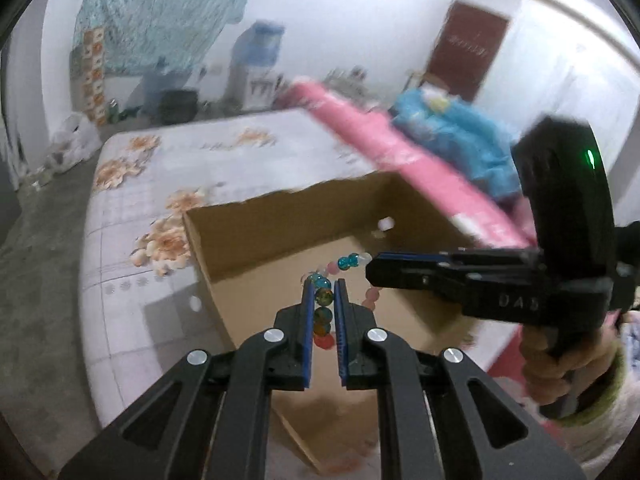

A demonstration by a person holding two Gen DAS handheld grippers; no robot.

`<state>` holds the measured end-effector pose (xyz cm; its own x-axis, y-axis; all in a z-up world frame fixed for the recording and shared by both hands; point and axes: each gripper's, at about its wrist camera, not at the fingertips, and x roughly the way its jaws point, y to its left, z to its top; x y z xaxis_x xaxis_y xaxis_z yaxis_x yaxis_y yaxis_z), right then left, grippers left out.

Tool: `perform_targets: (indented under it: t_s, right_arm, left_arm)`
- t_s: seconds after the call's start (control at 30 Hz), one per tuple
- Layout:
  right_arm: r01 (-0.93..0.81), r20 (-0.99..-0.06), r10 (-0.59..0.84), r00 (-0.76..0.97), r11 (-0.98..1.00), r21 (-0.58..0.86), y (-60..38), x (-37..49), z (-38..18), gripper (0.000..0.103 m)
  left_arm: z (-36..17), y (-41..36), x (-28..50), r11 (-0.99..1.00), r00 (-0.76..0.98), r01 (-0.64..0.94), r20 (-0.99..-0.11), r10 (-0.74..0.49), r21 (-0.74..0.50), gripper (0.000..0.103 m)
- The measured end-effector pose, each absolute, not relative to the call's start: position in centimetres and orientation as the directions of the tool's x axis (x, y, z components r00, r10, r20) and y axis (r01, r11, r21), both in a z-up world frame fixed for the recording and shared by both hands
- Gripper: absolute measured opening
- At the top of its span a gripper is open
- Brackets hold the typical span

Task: Organize jewelry
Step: 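Lift the bracelet with the left gripper and drop it into the box, then withdraw the left gripper and move the right gripper to the watch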

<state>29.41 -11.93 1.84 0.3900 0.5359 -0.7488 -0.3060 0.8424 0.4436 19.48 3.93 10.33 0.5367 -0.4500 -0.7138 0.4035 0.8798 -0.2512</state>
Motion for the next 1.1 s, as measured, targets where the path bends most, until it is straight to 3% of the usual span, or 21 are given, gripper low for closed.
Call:
perform_targets:
  t_s: [0.17, 0.3, 0.5, 0.63, 0.77, 0.87, 1.0, 1.1]
  right_arm:
    - [-0.241, -0.810, 0.537, 0.237, 0.840, 0.487, -11.3, 35.2, -2.2, 0.008]
    - [-0.151, -0.808, 0.576, 0.124, 0.816, 0.558, -11.5, 37.5, -4.9, 0.013]
    - [-0.149, -0.777, 0.605, 0.172, 0.796, 0.587, -13.3, 36.8, -3.2, 0.017]
    - [-0.189, -0.739, 0.614, 0.275, 0.789, 0.585, -15.6, 34.6, 0.1, 0.023]
    - [-0.257, -0.676, 0.584, 0.450, 0.809, 0.529, -18.0, 29.4, 5.0, 0.042]
    - [-0.279, -0.618, 0.541, 0.571, 0.836, 0.473, -19.2, 25.0, 7.4, 0.057]
    - [-0.269, -0.567, 0.484, 0.667, 0.866, 0.423, -20.4, 18.1, 7.5, 0.069]
    - [-0.210, -0.601, 0.402, 0.691, 0.907, 0.364, -20.6, 14.7, 5.6, 0.073]
  left_arm:
    - [7.2, 2.9, 23.7, 0.925, 0.484, 0.346, -0.815, -0.319, -0.157, 0.010]
    - [6.7, 2.4, 24.3, 0.936, 0.494, 0.332, -0.824, -0.276, -0.115, 0.010]
    - [8.7, 3.1, 23.2, 0.948, 0.553, 0.299, -0.791, -0.263, -0.106, 0.033]
    - [11.1, 4.0, 20.9, 0.955, 0.614, 0.280, -0.745, -0.259, -0.101, 0.055]
    - [12.9, 5.2, 17.6, 0.960, 0.664, 0.263, -0.703, -0.255, -0.099, 0.076]
    - [13.2, 6.6, 14.1, 0.961, 0.685, 0.254, -0.680, -0.261, -0.113, 0.085]
    - [11.5, 7.5, 10.5, 0.966, 0.666, 0.228, -0.704, -0.246, -0.123, 0.090]
    - [8.9, 7.6, 8.5, 0.967, 0.621, 0.216, -0.746, -0.242, -0.134, 0.091]
